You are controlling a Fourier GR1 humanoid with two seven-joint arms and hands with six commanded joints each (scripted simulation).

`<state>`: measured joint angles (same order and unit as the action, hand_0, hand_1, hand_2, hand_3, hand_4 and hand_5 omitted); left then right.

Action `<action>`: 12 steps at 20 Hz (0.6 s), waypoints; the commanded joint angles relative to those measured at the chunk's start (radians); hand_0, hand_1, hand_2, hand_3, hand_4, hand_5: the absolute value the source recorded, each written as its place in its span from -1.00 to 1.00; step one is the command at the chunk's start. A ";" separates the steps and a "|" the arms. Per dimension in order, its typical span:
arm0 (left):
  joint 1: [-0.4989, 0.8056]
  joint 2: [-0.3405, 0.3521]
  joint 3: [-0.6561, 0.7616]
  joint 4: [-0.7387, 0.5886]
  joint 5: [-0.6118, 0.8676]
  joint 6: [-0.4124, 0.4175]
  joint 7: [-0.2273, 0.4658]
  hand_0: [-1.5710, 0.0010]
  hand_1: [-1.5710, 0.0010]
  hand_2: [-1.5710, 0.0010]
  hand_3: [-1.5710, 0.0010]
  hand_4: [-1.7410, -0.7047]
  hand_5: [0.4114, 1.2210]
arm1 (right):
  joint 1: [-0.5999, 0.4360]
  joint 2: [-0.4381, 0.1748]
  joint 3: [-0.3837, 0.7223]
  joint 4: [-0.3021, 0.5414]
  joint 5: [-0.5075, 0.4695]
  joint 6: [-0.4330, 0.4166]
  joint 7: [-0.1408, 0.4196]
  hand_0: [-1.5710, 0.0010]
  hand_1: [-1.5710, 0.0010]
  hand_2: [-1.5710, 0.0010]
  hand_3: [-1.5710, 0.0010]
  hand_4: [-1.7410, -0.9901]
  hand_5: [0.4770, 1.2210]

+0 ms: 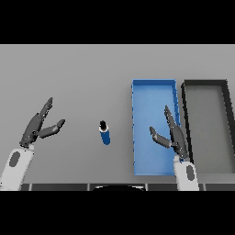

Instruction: Pick up the blue pipe and place it into the blue bin.

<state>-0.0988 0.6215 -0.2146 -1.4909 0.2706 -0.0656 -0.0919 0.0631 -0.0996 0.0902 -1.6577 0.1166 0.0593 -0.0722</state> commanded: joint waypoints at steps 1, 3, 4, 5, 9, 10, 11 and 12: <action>-0.020 0.008 -0.004 0.011 0.002 -0.020 0.011 1.00 1.00 1.00 1.00 0.28 -0.56 | 0.014 -0.003 0.012 -0.005 0.018 0.000 0.002 1.00 1.00 1.00 1.00 0.38 -0.62; -0.006 0.021 -0.005 0.016 0.006 -0.048 -0.009 1.00 1.00 1.00 1.00 0.28 -0.55 | 0.027 -0.020 0.019 -0.025 0.043 -0.006 0.007 1.00 1.00 1.00 1.00 0.43 -0.63; -0.002 0.027 -0.006 0.006 0.009 -0.054 -0.009 1.00 1.00 1.00 1.00 0.28 -0.53 | 0.025 -0.013 0.021 -0.021 0.054 -0.017 0.018 1.00 1.00 1.00 1.00 0.45 -0.65; 0.000 0.028 -0.010 -0.009 0.023 -0.068 -0.008 1.00 1.00 1.00 1.00 0.27 -0.52 | 0.026 -0.005 0.030 -0.029 0.066 -0.026 0.035 1.00 1.00 1.00 1.00 0.48 -0.67; 0.034 0.050 -0.059 -0.074 0.033 -0.156 -0.033 1.00 1.00 1.00 1.00 0.24 -0.62 | 0.013 -0.020 0.024 -0.021 0.064 -0.019 0.013 1.00 1.00 1.00 1.00 0.46 -0.65; 0.041 0.050 -0.079 -0.094 0.030 -0.178 -0.034 1.00 1.00 1.00 1.00 0.23 -0.65 | 0.010 -0.024 0.021 -0.021 0.055 -0.011 0.010 1.00 1.00 1.00 1.00 0.45 -0.65; 0.054 0.055 -0.097 -0.125 0.032 -0.194 -0.027 1.00 1.00 1.00 1.00 0.22 -0.70 | 0.017 -0.019 0.027 -0.035 0.058 -0.014 0.007 1.00 1.00 1.00 1.00 0.44 -0.65; 0.060 0.044 -0.121 -0.146 0.030 -0.197 0.000 1.00 1.00 1.00 1.00 0.19 -0.75 | 0.008 -0.020 0.027 -0.024 0.058 -0.010 0.017 1.00 1.00 1.00 1.00 0.43 -0.64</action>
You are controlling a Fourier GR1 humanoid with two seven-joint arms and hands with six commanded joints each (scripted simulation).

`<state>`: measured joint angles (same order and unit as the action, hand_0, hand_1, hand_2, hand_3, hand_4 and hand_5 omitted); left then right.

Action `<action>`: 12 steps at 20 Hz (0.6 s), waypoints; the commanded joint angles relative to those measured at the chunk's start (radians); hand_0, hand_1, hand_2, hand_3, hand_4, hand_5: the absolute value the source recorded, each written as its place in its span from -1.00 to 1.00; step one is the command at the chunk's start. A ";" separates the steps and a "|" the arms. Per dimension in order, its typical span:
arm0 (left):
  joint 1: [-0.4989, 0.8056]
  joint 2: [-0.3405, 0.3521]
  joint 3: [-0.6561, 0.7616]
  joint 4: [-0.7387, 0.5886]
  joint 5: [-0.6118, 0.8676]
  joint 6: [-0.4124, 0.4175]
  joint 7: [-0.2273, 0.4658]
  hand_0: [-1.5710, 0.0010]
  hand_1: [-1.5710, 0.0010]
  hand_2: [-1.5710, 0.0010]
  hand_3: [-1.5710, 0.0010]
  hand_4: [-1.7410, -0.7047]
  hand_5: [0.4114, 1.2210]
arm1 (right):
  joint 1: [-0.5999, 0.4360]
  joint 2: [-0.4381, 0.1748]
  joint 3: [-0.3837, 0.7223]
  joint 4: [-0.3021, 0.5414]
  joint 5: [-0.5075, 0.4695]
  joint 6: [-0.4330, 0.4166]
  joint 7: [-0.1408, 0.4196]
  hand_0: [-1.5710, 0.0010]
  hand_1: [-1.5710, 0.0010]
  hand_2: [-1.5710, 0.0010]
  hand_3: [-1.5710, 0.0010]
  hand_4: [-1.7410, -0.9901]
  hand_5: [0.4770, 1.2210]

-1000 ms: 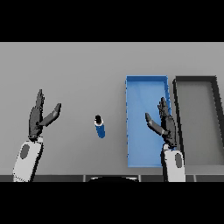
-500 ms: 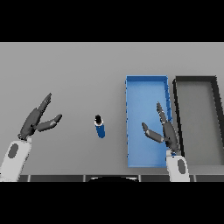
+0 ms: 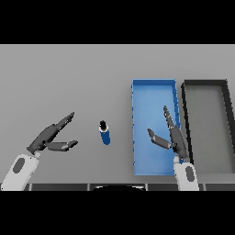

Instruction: Pick up the blue pipe and place it into the blue bin.

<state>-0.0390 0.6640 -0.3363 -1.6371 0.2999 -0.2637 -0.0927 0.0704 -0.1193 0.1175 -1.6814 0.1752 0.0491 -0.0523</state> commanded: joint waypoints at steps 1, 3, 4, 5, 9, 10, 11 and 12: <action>0.000 -0.011 -0.024 -0.015 -0.012 -0.005 0.013 1.00 1.00 1.00 1.00 0.16 -0.77 | 0.001 -0.001 0.003 -0.003 0.000 0.005 -0.001 1.00 1.00 1.00 1.00 0.42 -0.64; -0.002 -0.045 -0.062 -0.021 -0.047 -0.003 0.007 1.00 1.00 1.00 1.00 0.10 -0.80 | 0.031 -0.001 0.009 -0.021 0.004 0.006 -0.015 1.00 1.00 1.00 1.00 0.41 -0.64; -0.002 -0.061 -0.084 -0.036 -0.072 0.010 0.012 1.00 1.00 1.00 1.00 0.09 -0.82 | 0.022 0.005 0.011 -0.018 0.006 0.002 0.005 1.00 1.00 1.00 1.00 0.41 -0.63; -0.013 -0.080 -0.099 -0.031 -0.092 0.020 0.024 1.00 1.00 1.00 1.00 0.09 -0.84 | 0.012 0.004 0.008 -0.009 0.006 0.001 0.017 1.00 1.00 1.00 1.00 0.40 -0.63; -0.027 -0.151 -0.147 0.013 -0.157 0.044 0.023 1.00 1.00 1.00 1.00 0.07 -0.87 | 0.034 0.019 0.015 -0.036 -0.001 -0.003 0.006 1.00 1.00 1.00 1.00 0.37 -0.61; -0.041 -0.164 -0.149 0.034 -0.164 0.042 0.019 1.00 1.00 1.00 1.00 0.06 -0.87 | 0.036 0.017 0.016 -0.048 0.007 -0.008 0.016 1.00 1.00 1.00 1.00 0.36 -0.61; -0.052 -0.191 -0.159 0.059 -0.167 0.041 0.020 1.00 1.00 1.00 1.00 0.04 -0.86 | 0.041 0.015 0.013 -0.058 0.001 -0.007 0.017 1.00 1.00 1.00 1.00 0.36 -0.61; -0.069 -0.222 -0.170 0.089 -0.175 0.042 0.033 1.00 1.00 1.00 1.00 0.03 -0.86 | 0.042 0.021 0.018 -0.048 0.010 -0.011 0.026 1.00 1.00 1.00 1.00 0.36 -0.61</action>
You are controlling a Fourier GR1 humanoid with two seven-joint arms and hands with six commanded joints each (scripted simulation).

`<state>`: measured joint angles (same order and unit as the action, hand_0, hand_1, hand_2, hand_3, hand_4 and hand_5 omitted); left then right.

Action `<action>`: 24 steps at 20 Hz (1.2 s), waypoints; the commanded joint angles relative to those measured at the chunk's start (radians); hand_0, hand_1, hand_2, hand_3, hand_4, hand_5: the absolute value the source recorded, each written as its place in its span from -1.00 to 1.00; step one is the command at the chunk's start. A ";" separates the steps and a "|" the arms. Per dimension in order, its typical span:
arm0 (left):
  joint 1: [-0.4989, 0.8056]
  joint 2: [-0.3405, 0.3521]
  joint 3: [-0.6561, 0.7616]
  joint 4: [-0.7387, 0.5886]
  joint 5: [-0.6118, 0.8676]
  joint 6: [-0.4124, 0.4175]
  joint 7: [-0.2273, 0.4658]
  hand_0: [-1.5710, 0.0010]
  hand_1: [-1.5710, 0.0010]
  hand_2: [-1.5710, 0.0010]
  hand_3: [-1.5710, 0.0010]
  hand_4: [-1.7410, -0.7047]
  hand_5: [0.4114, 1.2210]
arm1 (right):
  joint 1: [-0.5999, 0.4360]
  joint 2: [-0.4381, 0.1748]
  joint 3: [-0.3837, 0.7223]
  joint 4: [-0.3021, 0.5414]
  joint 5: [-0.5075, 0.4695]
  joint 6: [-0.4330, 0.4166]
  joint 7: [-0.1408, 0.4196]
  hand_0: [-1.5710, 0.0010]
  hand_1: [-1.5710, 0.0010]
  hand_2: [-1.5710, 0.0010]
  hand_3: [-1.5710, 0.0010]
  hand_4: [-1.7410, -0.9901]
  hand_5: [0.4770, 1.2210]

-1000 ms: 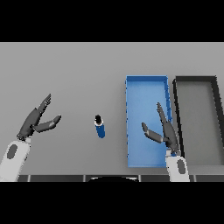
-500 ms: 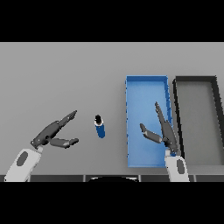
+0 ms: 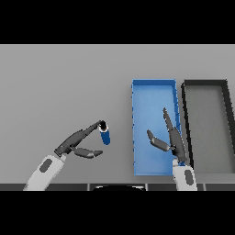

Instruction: Pick up the blue pipe and place it into the blue bin.

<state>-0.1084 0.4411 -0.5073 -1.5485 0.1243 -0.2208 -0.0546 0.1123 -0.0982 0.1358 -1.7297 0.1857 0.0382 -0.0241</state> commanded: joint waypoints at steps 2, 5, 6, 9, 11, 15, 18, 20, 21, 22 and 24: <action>-0.019 -0.044 -0.010 0.049 -0.006 0.001 -0.004 1.00 1.00 1.00 1.00 0.06 -0.86 | -0.001 -0.003 -0.003 0.006 -0.007 0.007 -0.012 1.00 1.00 1.00 1.00 0.38 -0.62; -0.071 -0.105 -0.022 0.128 -0.024 -0.002 -0.009 1.00 1.00 1.00 1.00 0.10 -0.87 | 0.003 -0.011 -0.009 0.005 -0.004 0.005 -0.015 1.00 1.00 1.00 1.00 0.42 -0.65; -0.094 -0.109 -0.024 0.145 -0.037 -0.004 -0.012 1.00 1.00 1.00 1.00 0.14 -0.88 | 0.005 -0.003 -0.002 0.007 -0.001 0.004 -0.016 1.00 1.00 1.00 1.00 0.42 -0.65; -0.109 -0.149 -0.041 0.179 -0.055 -0.001 -0.043 1.00 1.00 1.00 1.00 0.14 -0.83 | 0.009 -0.003 -0.004 -0.013 -0.001 -0.003 -0.006 1.00 1.00 1.00 1.00 0.44 -0.65; -0.130 -0.179 -0.030 0.211 -0.031 -0.011 -0.053 1.00 1.00 1.00 1.00 0.06 -0.75 | 0.011 0.006 -0.001 -0.006 -0.003 -0.002 -0.001 1.00 1.00 1.00 1.00 0.42 -0.65; -0.142 -0.232 -0.018 0.246 -0.013 0.003 -0.085 0.96 0.82 0.71 0.85 -0.13 -0.49 | 0.007 -0.012 -0.016 -0.003 -0.007 -0.001 0.005 1.00 1.00 1.00 1.00 0.45 -0.66; -0.130 -0.264 -0.009 0.247 0.012 0.020 -0.069 0.36 0.14 0.07 0.10 -0.37 0.10 | 0.006 -0.013 -0.018 0.004 -0.013 0.005 -0.004 1.00 1.00 1.00 1.00 0.45 -0.66; -0.120 -0.263 -0.028 0.227 -0.008 0.019 -0.063 -0.13 -0.27 -0.32 -0.29 -0.59 0.42 | 0.002 -0.002 -0.013 0.013 -0.014 0.004 -0.005 1.00 1.00 1.00 1.00 0.45 -0.66; -0.120 -0.264 -0.039 0.227 -0.015 0.013 -0.076 -0.30 -0.42 -0.45 -0.40 -0.66 0.54 | -0.001 -0.008 -0.021 0.012 -0.017 0.003 -0.008 1.00 1.00 1.00 1.00 0.45 -0.66; -0.113 -0.257 -0.049 0.226 -0.021 0.014 -0.109 -0.44 -0.53 -0.56 -0.49 -0.73 0.63 | 0.003 -0.011 -0.021 0.008 -0.019 0.005 -0.004 1.00 1.00 1.00 1.00 0.45 -0.66; -0.114 -0.263 -0.059 0.232 -0.034 0.031 -0.143 -0.64 -0.70 -0.72 -0.62 -0.82 0.76 | 0.007 -0.020 -0.024 0.001 -0.025 0.014 -0.015 1.00 1.00 1.00 1.00 0.47 -0.66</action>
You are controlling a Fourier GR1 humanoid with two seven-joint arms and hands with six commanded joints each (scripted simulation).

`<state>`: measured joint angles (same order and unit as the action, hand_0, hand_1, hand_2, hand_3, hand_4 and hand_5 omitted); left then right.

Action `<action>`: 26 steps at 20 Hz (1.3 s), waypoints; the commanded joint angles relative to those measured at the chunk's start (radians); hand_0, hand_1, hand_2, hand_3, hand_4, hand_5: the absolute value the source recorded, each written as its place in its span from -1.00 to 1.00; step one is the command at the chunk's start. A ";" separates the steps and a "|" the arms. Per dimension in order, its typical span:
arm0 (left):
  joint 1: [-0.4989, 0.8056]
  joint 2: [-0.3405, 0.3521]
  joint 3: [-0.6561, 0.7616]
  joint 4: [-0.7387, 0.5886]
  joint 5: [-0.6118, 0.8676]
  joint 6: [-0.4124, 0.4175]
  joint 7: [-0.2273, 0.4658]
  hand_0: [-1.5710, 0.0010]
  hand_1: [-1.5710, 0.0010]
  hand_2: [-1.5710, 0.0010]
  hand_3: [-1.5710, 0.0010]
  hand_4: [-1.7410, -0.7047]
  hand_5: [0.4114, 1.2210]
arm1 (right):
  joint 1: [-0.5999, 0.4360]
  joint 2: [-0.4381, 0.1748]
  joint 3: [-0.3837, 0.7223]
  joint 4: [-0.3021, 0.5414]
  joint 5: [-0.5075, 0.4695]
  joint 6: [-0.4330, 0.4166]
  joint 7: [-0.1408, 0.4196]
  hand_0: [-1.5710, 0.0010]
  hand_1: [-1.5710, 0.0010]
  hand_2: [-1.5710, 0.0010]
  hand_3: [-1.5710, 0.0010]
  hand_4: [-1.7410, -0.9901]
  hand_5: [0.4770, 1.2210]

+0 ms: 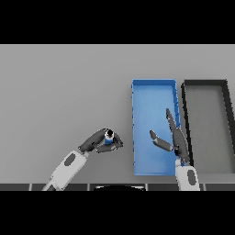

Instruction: Pick up the blue pipe and place it into the blue bin.

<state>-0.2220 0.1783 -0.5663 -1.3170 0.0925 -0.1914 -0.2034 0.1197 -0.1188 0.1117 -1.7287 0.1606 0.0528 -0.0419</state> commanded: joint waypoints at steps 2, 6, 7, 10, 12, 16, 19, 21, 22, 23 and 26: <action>-0.001 -0.003 0.003 -0.009 -0.005 0.019 0.000 -0.77 -0.81 -0.82 -0.72 -0.88 0.85 | -0.020 0.007 0.002 0.010 -0.002 -0.001 0.018 1.00 1.00 1.00 1.00 0.46 -0.67; -0.016 -0.033 0.014 -0.081 0.020 0.053 -0.004 -0.91 -0.92 -0.93 -0.83 -0.95 0.94 | -0.016 0.010 0.003 0.025 0.018 -0.015 0.016 1.00 1.00 1.00 1.00 0.48 -0.66; -0.031 -0.038 0.014 -0.109 0.030 0.053 0.013 -0.93 -0.94 -0.94 -0.84 -0.96 0.95 | -0.016 0.009 0.006 0.028 0.025 -0.016 0.005 1.00 1.00 1.00 1.00 0.49 -0.65; -0.034 -0.038 -0.002 -0.180 0.044 0.048 0.036 -0.96 -0.97 -0.97 -0.87 -0.98 0.97 | -0.011 -0.003 -0.004 0.015 0.021 -0.016 -0.014 1.00 1.00 1.00 1.00 0.54 -0.66; -0.057 -0.027 0.000 -0.194 0.040 0.046 0.083 -0.98 -0.98 -0.98 -0.89 -0.99 0.98 | 0.001 -0.001 -0.004 0.018 0.016 -0.012 -0.020 1.00 1.00 1.00 1.00 0.58 -0.67; -0.067 -0.028 -0.014 -0.241 0.043 0.050 0.147 -0.99 -0.99 -0.99 -0.90 -0.99 0.99 | 0.015 -0.011 -0.007 0.002 0.021 -0.014 -0.052 1.00 1.00 1.00 1.00 0.62 -0.65; -0.065 -0.028 -0.023 -0.242 0.030 0.052 0.153 -0.99 -1.00 -1.00 -0.90 -1.00 0.99 | 0.027 -0.005 -0.004 -0.010 0.026 -0.023 -0.043 1.00 1.00 1.00 1.00 0.60 -0.66; -0.055 -0.019 -0.024 -0.240 0.030 0.045 0.151 -1.00 -1.00 -1.00 -0.90 -1.00 0.99 | 0.030 0.002 -0.004 -0.016 0.031 -0.035 -0.030 1.00 1.00 1.00 1.00 0.50 -0.66; -0.046 -0.019 -0.031 -0.244 0.023 0.045 0.142 -1.00 -1.00 -1.00 -0.90 -1.00 0.99 | 0.030 0.009 0.000 -0.016 0.036 -0.041 -0.024 1.00 1.00 1.00 1.00 0.50 -0.66; -0.055 -0.022 -0.026 -0.232 0.024 0.046 0.153 -1.00 -1.00 -1.00 -0.90 -1.00 1.00 | 0.026 0.016 0.002 -0.015 0.037 -0.045 -0.025 1.00 1.00 1.00 1.00 0.50 -0.66; -0.063 -0.030 -0.028 -0.234 0.019 0.050 0.158 -1.00 -1.00 -1.00 -0.90 -1.00 1.00 | 0.021 -0.003 -0.017 -0.070 -0.127 0.074 -0.075 1.00 1.00 1.00 1.00 0.45 -0.65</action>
<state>-0.2852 0.1484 -0.5944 -1.5513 0.1136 -0.1438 -0.0433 0.1405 -0.1218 0.0944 -1.7990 0.0327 0.1266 -0.1232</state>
